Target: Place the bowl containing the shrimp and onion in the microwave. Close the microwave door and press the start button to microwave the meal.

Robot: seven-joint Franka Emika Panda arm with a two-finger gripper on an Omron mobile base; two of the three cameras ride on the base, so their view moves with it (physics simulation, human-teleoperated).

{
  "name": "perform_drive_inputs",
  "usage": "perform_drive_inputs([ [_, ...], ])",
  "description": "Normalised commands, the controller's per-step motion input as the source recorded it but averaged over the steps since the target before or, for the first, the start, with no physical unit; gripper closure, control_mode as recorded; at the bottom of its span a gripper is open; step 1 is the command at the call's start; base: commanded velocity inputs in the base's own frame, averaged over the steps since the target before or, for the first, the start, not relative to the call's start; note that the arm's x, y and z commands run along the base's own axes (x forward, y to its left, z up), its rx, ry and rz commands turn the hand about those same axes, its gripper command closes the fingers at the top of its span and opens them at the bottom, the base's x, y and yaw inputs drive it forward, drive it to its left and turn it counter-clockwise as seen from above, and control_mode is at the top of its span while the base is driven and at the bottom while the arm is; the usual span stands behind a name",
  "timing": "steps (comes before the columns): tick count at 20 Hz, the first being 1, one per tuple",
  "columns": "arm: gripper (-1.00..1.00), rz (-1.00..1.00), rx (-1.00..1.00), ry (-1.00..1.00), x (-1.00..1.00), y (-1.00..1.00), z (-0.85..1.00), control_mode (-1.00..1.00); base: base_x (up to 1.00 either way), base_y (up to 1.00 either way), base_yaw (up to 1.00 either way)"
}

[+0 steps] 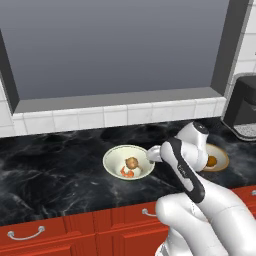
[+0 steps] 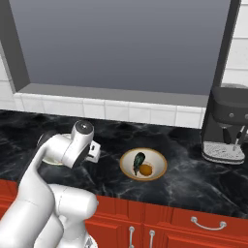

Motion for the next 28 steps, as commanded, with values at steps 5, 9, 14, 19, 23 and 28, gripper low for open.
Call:
perform_drive_inputs([
  [5,-1.0,0.0,0.0,0.0,0.12,0.0,-0.1,-1.0,0.0,0.0,0.0],
  [9,-1.0,0.0,0.0,0.0,0.16,0.04,-0.21,-1.0,0.0,0.0,0.0],
  [14,-1.0,0.0,0.0,0.0,0.15,0.1,-0.29,-1.0,0.0,0.0,0.0],
  [19,-1.0,0.0,0.0,0.0,0.11,0.07,-0.27,-1.0,0.0,0.0,0.0],
  [23,-1.0,0.0,0.0,0.0,0.09,0.0,-0.3,-1.0,0.0,0.0,0.0],
  [28,-1.0,0.0,0.0,0.0,0.07,0.0,-0.29,-1.0,0.0,0.0,0.0],
])
